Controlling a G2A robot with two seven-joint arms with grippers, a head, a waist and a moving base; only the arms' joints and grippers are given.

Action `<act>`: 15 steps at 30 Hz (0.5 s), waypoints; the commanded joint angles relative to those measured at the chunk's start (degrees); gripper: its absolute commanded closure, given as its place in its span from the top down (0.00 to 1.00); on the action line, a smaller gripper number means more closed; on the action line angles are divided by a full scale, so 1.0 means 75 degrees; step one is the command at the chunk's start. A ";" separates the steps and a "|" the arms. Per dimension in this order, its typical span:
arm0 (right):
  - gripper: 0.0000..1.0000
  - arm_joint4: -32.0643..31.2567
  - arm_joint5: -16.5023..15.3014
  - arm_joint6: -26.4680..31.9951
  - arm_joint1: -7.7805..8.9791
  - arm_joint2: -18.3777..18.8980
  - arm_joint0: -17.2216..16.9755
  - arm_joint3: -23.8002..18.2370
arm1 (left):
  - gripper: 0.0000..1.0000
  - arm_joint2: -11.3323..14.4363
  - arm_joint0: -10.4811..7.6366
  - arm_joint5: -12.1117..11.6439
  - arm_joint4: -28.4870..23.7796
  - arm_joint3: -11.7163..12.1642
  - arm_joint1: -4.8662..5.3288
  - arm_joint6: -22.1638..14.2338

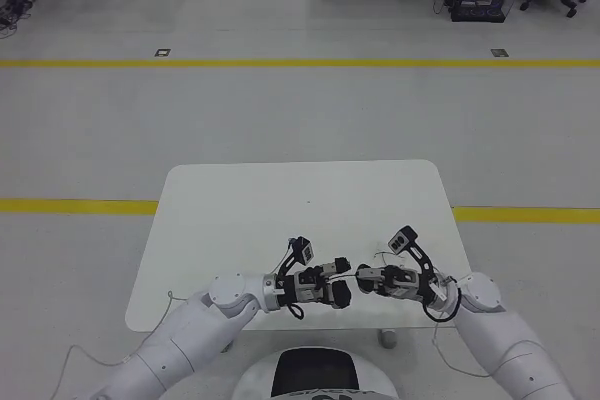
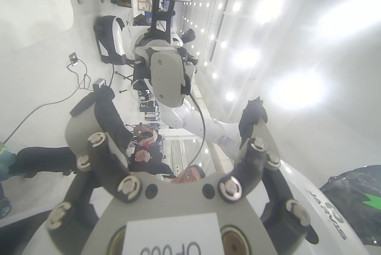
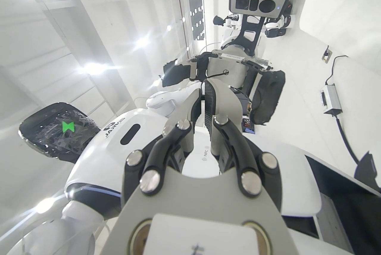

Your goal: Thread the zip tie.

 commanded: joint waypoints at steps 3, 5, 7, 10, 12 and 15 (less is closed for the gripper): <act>0.00 -0.0175 0.0126 0.0040 0.0029 0.0058 0.0000 0.0011 | 1.00 0.0033 -0.0022 0.0046 0.0016 0.0040 -0.0017 0.0009; 0.00 -0.0248 0.0171 0.0027 0.0040 0.0085 0.0000 0.0030 | 0.98 0.0043 -0.0037 0.0066 0.0029 0.0061 -0.0024 0.0021; 0.00 -0.0319 0.0230 0.0028 0.0052 0.0109 0.0005 0.0060 | 0.95 0.0051 -0.0051 0.0084 0.0049 0.0075 -0.0031 0.0038; 0.00 -0.0485 0.0291 0.0007 0.0070 0.0132 0.0024 0.0100 | 0.83 0.0060 -0.0069 0.0114 0.0105 0.0093 -0.0036 0.0067; 0.00 -0.0601 0.0319 -0.0014 0.0080 0.0139 0.0033 0.0110 | 0.69 0.0066 -0.0077 0.0130 0.0157 0.0103 -0.0038 0.0096; 0.00 -0.0724 0.0357 -0.0050 0.0092 0.0147 0.0037 0.0109 | 0.64 0.0075 -0.0094 0.0177 0.0230 0.0133 -0.0043 0.0165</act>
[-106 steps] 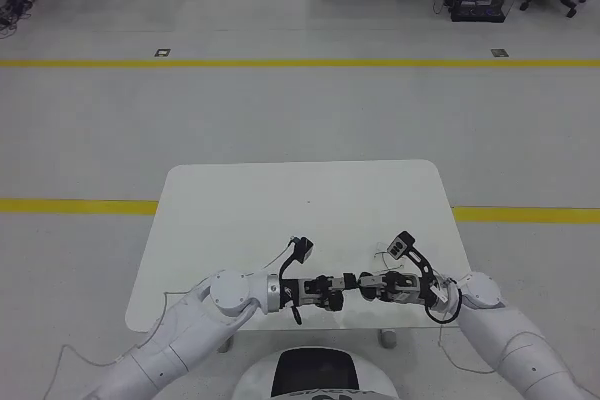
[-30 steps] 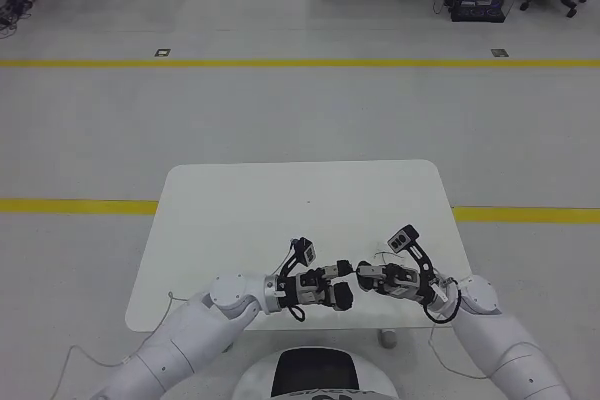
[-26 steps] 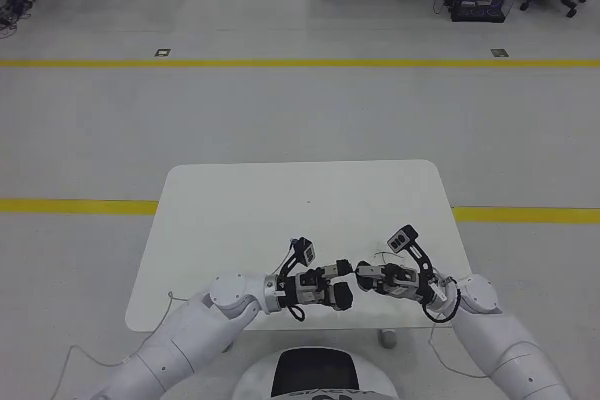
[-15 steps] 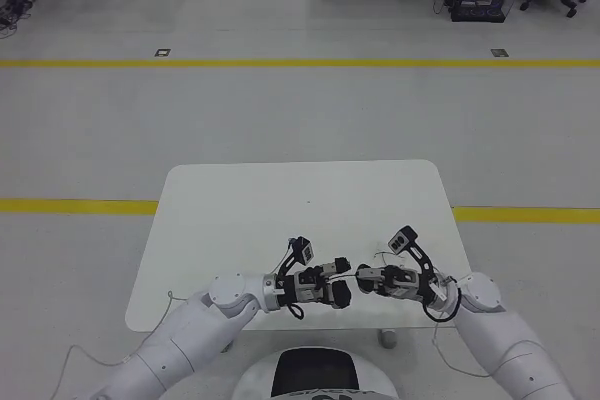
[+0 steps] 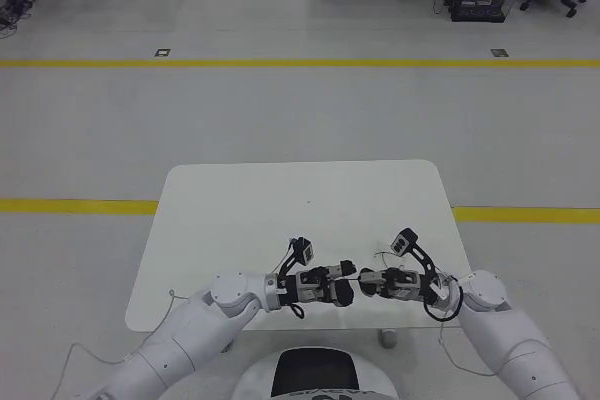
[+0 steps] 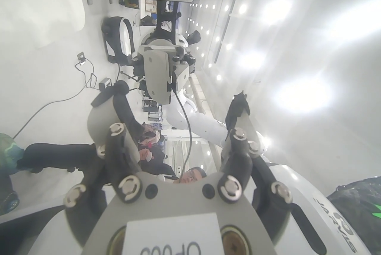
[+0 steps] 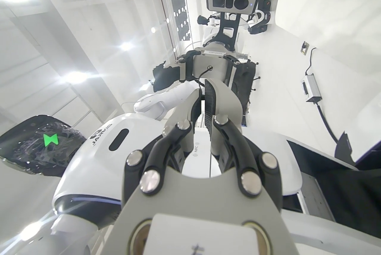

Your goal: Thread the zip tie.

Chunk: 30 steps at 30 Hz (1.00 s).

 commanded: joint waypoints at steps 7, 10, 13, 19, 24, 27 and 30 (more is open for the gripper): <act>0.00 -0.0181 0.0048 -0.0065 0.0025 0.0028 -0.0009 -0.0016 | 0.41 -0.0002 -0.0015 0.0071 0.0202 -0.0014 0.0002 0.0143; 0.00 -0.0234 0.0069 -0.0084 0.0036 0.0044 -0.0023 -0.0031 | 0.33 -0.0003 -0.0009 0.0092 0.0282 -0.0029 0.0006 0.0189; 0.00 -0.0244 0.0081 -0.0090 0.0044 0.0054 -0.0038 -0.0041 | 0.30 -0.0003 0.0001 0.0109 0.0332 -0.0044 0.0008 0.0224; 0.00 -0.0276 0.0105 -0.0119 0.0054 0.0056 -0.0049 -0.0035 | 0.27 -0.0008 0.0007 0.0151 0.0405 -0.0045 0.0013 0.0253; 0.00 -0.0351 0.0152 -0.0168 0.0060 0.0042 -0.0030 -0.0022 | 0.20 0.0005 0.0002 0.0166 0.0456 -0.0035 0.0008 0.0288; 0.00 -0.0368 0.0178 -0.0173 0.0064 0.0036 -0.0020 -0.0012 | 0.18 0.0008 -0.0003 0.0175 0.0480 -0.0031 0.0005 0.0306; 0.00 -0.0375 0.0201 -0.0168 0.0068 0.0032 -0.0012 -0.0002 | 0.17 0.0006 -0.0009 0.0196 0.0540 -0.0037 0.0007 0.0341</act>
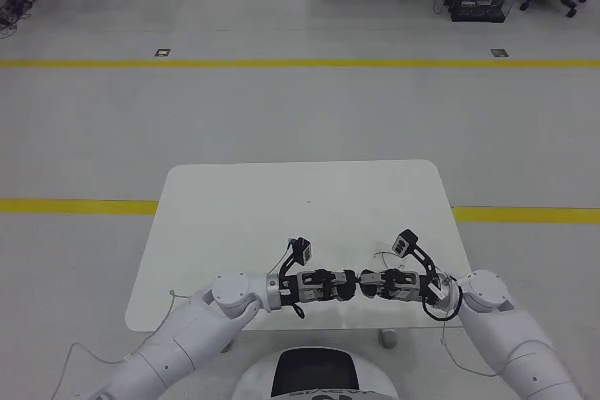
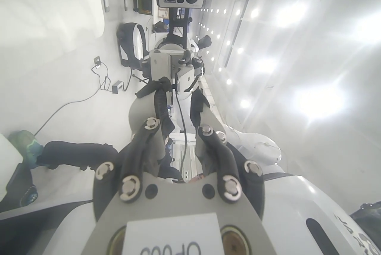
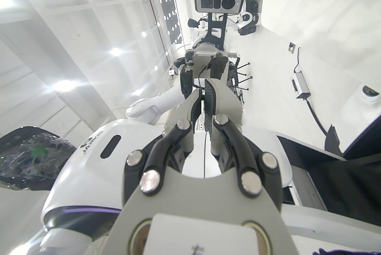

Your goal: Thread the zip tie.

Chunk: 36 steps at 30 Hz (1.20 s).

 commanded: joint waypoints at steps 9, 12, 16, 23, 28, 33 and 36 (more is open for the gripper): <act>0.00 -0.0075 0.0083 0.0004 0.0005 -0.0065 0.0054 0.0038 | 0.16 0.0004 -0.0003 0.0068 0.0135 -0.0034 0.0000 0.0126; 0.00 -0.0080 0.0087 0.0004 0.0002 -0.0095 0.0068 0.0047 | 0.14 0.0013 -0.0003 0.0077 0.0165 -0.0023 -0.0002 0.0140; 0.00 -0.0080 0.0082 -0.0003 -0.0004 -0.0139 0.0089 0.0063 | 0.11 0.0015 -0.0008 0.0096 0.0200 -0.0009 -0.0003 0.0170; 0.00 -0.0092 0.0083 -0.0037 -0.0010 -0.0192 0.0119 0.0103 | 0.09 0.0007 0.0000 0.0097 0.0247 0.0003 -0.0001 0.0205; 0.00 -0.0091 0.0068 -0.0042 -0.0010 -0.0217 0.0121 0.0110 | 0.08 0.0004 0.0001 0.0105 0.0261 0.0000 0.0000 0.0208; 0.00 -0.0058 0.0056 -0.0098 -0.0011 -0.0223 0.0110 0.0117 | 0.08 0.0001 0.0005 0.0108 0.0266 0.0003 -0.0001 0.0218; 0.00 -0.0048 0.0068 -0.0129 -0.0008 -0.0219 0.0104 0.0121 | 0.06 0.0001 0.0010 0.0117 0.0281 0.0007 0.0000 0.0235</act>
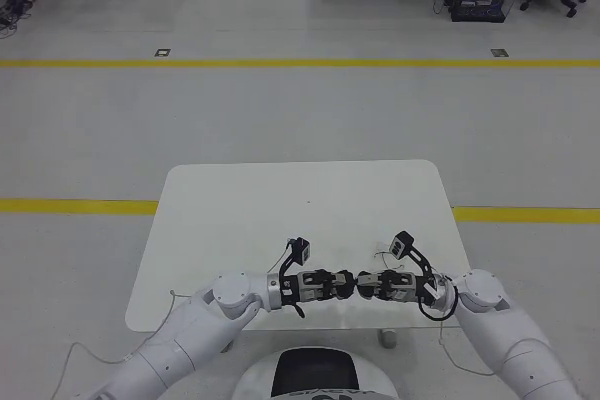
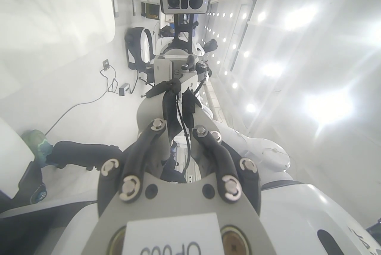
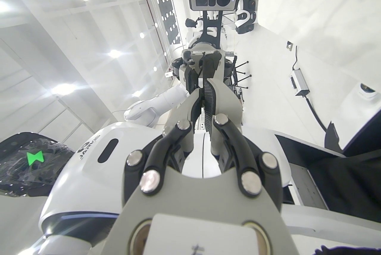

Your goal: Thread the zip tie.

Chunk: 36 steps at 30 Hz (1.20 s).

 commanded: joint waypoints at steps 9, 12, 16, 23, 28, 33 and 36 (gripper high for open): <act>0.00 0.0033 0.0007 0.0044 0.0006 -0.0017 -0.0001 0.0000 | 0.00 0.0019 0.0006 0.0026 0.0020 0.0014 -0.0008 0.0037; 0.83 0.0090 -0.0003 0.0060 0.0008 -0.0002 -0.0009 0.0025 | 0.00 0.0018 0.0003 0.0018 0.0041 0.0022 -0.0010 0.0060; 1.00 0.0182 -0.0018 0.0024 0.0025 0.0099 -0.0030 0.0060 | 0.00 -0.0002 0.0006 -0.0049 0.0174 0.0012 -0.0005 0.0200; 1.00 0.0257 -0.0106 -0.0145 0.0054 0.0280 -0.0110 0.0061 | 0.00 -0.0049 0.0066 -0.0199 0.0420 -0.0035 0.0020 0.0392; 1.00 0.0298 -0.0136 -0.0276 0.0039 0.0262 -0.0112 0.0037 | 0.00 -0.0169 0.0160 -0.0366 0.0345 -0.0031 0.0049 0.0477; 1.00 0.0298 -0.0136 -0.0276 0.0039 0.0262 -0.0112 0.0037 | 0.00 -0.0182 0.0203 -0.0341 0.0084 -0.0193 0.0044 0.0370; 1.00 0.0298 -0.0136 -0.0276 0.0039 0.0262 -0.0112 0.0037 | 0.00 -0.0182 0.0203 -0.0341 0.0084 -0.0193 0.0044 0.0370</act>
